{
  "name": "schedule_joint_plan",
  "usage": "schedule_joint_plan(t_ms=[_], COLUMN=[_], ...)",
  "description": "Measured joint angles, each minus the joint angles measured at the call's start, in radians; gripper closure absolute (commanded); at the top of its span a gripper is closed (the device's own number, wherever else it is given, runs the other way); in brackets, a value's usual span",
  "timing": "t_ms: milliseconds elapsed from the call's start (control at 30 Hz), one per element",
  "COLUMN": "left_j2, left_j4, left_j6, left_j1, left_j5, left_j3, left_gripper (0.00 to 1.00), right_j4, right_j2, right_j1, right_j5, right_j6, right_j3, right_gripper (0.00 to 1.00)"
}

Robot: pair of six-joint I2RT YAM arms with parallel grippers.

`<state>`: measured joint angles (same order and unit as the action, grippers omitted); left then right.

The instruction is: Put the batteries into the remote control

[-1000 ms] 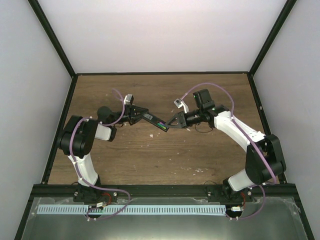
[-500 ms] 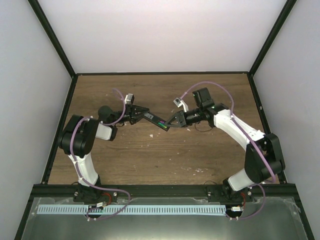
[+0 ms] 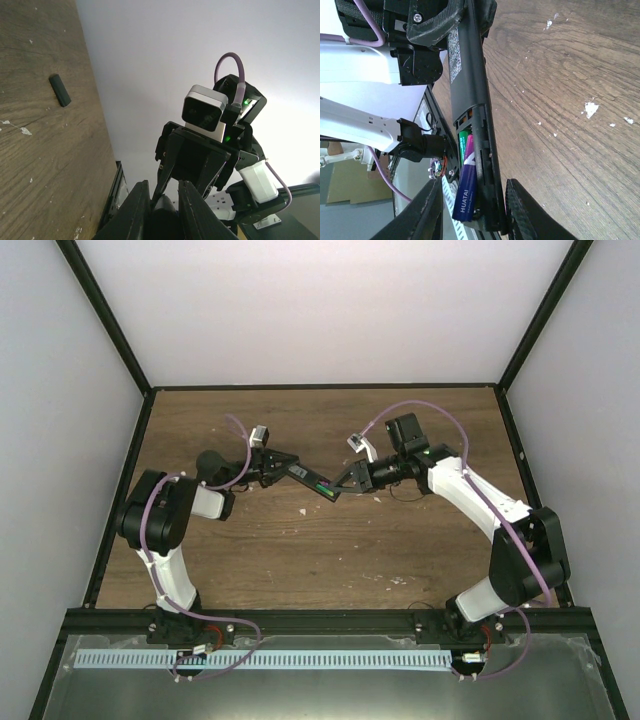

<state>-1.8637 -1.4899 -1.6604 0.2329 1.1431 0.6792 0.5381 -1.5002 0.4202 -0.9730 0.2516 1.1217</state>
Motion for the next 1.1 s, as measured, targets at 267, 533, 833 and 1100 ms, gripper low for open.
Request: schedule_joint_plan(t_ms=[267,533,833,1100], left_j2=[0.0,-0.004,-0.016,-0.022], left_j4=[0.0,-0.006,-0.008,-0.01], left_j6=[0.005,-0.005,-0.012,-0.011], left_j1=[0.006,0.019,0.027,0.037], left_j5=[0.037,0.048,0.048,0.048], left_j3=[0.011,0.022,0.026,0.026], left_gripper=[1.0,1.0,1.0,1.0], right_j4=[0.0,0.024,0.041,0.043], right_j2=[0.0,-0.003,-0.02,-0.033], right_j1=[0.0,0.0,0.0,0.0], right_j5=[-0.024,-0.039,-0.041,-0.045], right_j6=[0.0,-0.016,-0.033,-0.037], right_j3=[0.0,0.002,0.002,0.003], right_gripper=[0.73,0.72,0.74,0.77])
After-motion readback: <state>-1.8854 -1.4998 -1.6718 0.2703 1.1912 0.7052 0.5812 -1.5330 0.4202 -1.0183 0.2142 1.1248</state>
